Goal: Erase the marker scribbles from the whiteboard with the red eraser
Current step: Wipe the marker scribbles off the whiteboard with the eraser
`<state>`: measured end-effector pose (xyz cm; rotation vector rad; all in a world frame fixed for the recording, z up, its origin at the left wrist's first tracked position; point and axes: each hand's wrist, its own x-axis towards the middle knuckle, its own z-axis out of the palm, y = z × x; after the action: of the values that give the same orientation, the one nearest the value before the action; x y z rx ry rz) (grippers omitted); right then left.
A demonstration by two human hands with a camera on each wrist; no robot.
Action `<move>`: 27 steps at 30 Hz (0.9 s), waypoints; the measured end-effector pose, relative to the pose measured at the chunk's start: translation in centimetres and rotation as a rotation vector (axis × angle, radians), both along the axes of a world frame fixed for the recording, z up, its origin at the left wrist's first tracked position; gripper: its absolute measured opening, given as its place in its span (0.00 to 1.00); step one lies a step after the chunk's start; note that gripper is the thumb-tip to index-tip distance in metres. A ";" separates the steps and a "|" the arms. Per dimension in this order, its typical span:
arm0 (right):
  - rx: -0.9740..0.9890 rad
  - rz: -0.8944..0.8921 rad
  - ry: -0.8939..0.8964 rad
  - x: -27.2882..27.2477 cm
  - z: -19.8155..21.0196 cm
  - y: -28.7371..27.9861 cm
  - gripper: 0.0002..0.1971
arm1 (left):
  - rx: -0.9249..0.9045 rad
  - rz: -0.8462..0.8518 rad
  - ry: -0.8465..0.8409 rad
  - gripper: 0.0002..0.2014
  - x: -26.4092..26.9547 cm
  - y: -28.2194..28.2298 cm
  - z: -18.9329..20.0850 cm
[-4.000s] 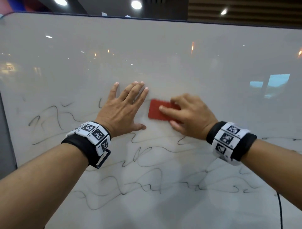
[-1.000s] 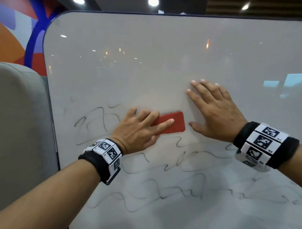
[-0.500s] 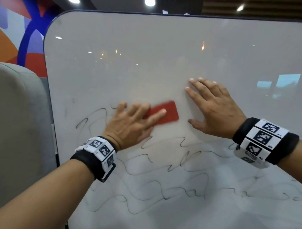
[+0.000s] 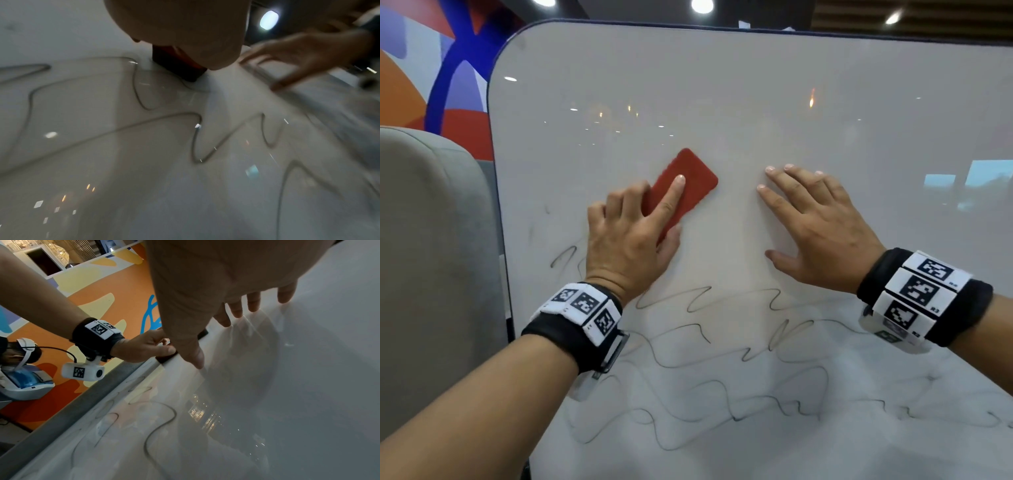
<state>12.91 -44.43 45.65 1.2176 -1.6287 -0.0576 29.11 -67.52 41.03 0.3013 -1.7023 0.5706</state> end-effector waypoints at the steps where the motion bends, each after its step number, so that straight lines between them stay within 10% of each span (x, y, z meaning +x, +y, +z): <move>1: 0.000 0.001 -0.002 0.0 0.0 -0.1 0.46 | -0.092 -0.006 -0.063 0.30 -0.1 0.2 -0.6; 4: -0.002 0.012 0.005 0.1 0.1 -0.2 0.46 | -0.434 -0.035 -0.321 0.24 -0.2 0.0 -2.0; 12: -0.012 0.012 0.002 0.3 0.3 -0.5 0.46 | 0.044 0.038 0.015 0.29 1.0 -1.4 -0.8; 17: 0.006 0.014 0.007 0.7 0.2 -1.2 0.46 | -0.380 -0.010 -0.268 0.24 1.4 -2.3 -2.3; 22: 0.006 0.021 0.007 1.5 0.3 -2.2 0.47 | -0.138 0.026 -0.145 0.28 2.1 -2.3 -1.5; 27: 0.010 0.002 0.003 2.3 0.0 -3.2 0.48 | -0.329 0.020 -0.280 0.27 2.8 -3.0 -0.8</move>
<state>15.18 -47.64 45.66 1.2259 -1.6260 -0.0665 31.89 -70.50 40.28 0.0010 -1.8364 0.9287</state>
